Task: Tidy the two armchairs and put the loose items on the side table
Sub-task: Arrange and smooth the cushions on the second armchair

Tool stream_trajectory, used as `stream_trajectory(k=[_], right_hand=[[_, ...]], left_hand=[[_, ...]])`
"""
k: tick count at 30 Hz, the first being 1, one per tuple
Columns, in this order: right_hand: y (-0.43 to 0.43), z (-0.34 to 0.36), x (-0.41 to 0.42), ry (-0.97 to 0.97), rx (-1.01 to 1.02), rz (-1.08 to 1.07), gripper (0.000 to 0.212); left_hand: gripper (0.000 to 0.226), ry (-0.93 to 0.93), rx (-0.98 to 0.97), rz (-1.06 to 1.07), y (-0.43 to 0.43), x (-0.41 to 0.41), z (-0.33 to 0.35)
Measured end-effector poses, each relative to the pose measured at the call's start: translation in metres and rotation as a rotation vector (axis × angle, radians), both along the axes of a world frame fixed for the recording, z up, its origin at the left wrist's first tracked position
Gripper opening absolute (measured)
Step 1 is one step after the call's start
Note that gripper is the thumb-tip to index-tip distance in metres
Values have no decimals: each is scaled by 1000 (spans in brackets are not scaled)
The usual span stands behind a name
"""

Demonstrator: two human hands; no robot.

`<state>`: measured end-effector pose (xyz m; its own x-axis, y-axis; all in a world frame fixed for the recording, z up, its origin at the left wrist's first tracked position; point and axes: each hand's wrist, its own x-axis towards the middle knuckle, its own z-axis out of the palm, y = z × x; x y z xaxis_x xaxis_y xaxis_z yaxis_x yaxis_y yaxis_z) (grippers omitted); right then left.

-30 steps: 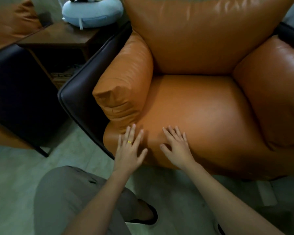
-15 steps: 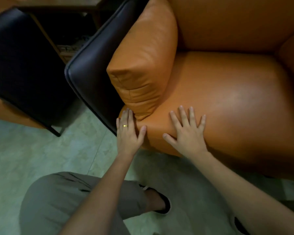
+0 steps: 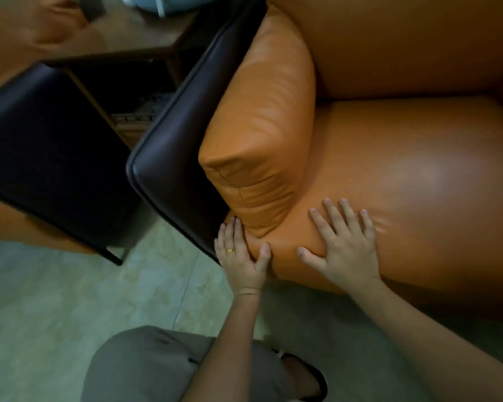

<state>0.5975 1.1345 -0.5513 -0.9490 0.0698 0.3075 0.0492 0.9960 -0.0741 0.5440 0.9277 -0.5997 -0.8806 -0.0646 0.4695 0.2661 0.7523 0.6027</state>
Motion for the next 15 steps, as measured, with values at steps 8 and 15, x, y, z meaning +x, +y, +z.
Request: stream_trajectory(k=[8,15], right_hand=[[27,20,21,-160,-159,80,63],[99,8,75,-161,-123,-79,63]], left_hand=[[70,-371,210,-35,40,66,42],[62,-396,102,-127,88,99,48]])
